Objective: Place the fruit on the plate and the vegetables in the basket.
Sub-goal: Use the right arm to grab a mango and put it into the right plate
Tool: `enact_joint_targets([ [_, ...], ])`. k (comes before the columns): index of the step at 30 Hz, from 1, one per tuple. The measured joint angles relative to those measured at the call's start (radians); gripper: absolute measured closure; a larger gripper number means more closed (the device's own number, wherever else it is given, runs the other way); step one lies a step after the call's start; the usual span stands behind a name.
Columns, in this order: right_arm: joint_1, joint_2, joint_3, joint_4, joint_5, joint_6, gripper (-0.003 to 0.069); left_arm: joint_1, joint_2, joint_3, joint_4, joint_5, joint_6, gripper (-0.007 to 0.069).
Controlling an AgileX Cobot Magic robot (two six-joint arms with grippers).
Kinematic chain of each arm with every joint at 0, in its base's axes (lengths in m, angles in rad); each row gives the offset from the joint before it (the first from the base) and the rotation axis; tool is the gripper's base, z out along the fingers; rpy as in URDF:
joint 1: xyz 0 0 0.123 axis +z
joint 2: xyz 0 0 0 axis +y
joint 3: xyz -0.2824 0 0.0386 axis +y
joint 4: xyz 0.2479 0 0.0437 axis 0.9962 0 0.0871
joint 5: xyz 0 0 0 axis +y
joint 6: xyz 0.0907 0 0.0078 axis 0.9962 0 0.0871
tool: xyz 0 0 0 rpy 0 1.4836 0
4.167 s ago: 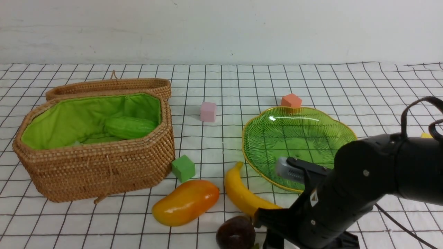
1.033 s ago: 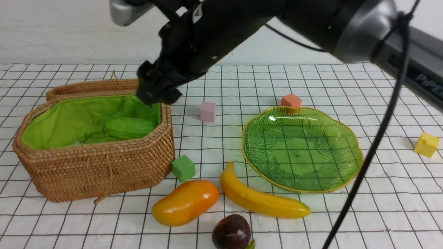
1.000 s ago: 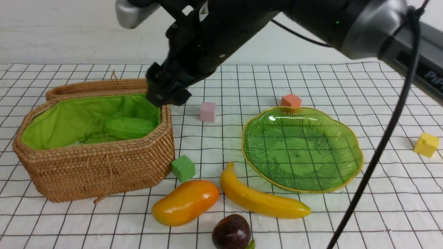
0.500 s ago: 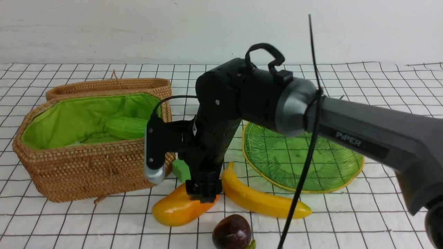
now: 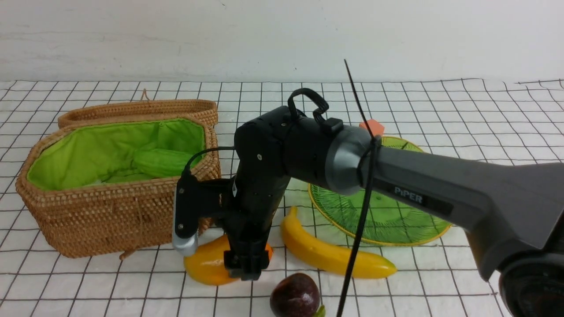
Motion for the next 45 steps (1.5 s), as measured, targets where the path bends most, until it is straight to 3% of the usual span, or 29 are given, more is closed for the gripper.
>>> enact_joint_targets([
  [10,0.000,0.009,-0.056,0.015,0.171,0.000,0.0098,0.000,0.000,0.000,0.000,0.000,0.000,0.0543],
  [13,0.000,0.009,-0.078,0.017,0.183,0.000,0.0178,0.000,0.000,0.000,0.000,0.000,0.000,0.0540],
  [14,0.000,0.009,-0.100,0.027,0.188,0.000,0.0334,0.000,0.000,0.000,0.000,0.000,0.000,0.0537],
  [16,0.000,0.007,-0.119,0.042,0.195,0.000,0.0547,0.000,0.000,0.000,0.000,0.000,0.000,0.0535],
  [18,0.000,0.008,-0.125,0.044,0.197,0.000,0.0639,0.000,0.000,0.000,0.000,0.000,0.000,0.0535],
  [23,0.000,0.008,-0.125,0.068,0.198,0.004,0.0663,0.000,0.000,0.000,0.000,0.000,0.000,0.0535],
  [30,0.006,-0.011,-0.125,0.095,0.199,0.030,0.0573,0.000,0.000,0.000,0.000,0.000,0.000,0.0532],
  [34,0.009,-0.065,-0.125,0.079,0.228,0.057,0.0355,0.000,0.000,0.000,0.000,0.000,0.000,0.0527],
  [35,0.009,-0.074,-0.125,0.077,0.240,0.061,0.0267,0.000,0.000,0.000,0.000,0.000,0.000,0.0525],
  [36,0.009,-0.076,-0.125,0.077,0.245,0.061,0.0253,0.000,0.000,0.000,0.000,0.000,0.000,0.0524],
  [37,0.010,-0.081,-0.125,0.075,0.256,0.073,0.0113,0.000,0.000,0.000,0.000,0.000,0.000,0.0522],
  [38,0.011,-0.081,-0.125,0.074,0.258,0.081,0.0065,0.000,0.000,0.000,0.000,0.000,0.000,0.0522],
  [41,0.011,-0.070,-0.125,0.063,0.261,0.100,-0.0006,0.000,0.000,0.000,0.000,0.000,0.000,0.0519],
  [45,0.011,-0.019,-0.125,0.049,0.233,0.121,-0.0014,0.000,0.000,0.000,0.000,0.000,0.000,0.0514],
])
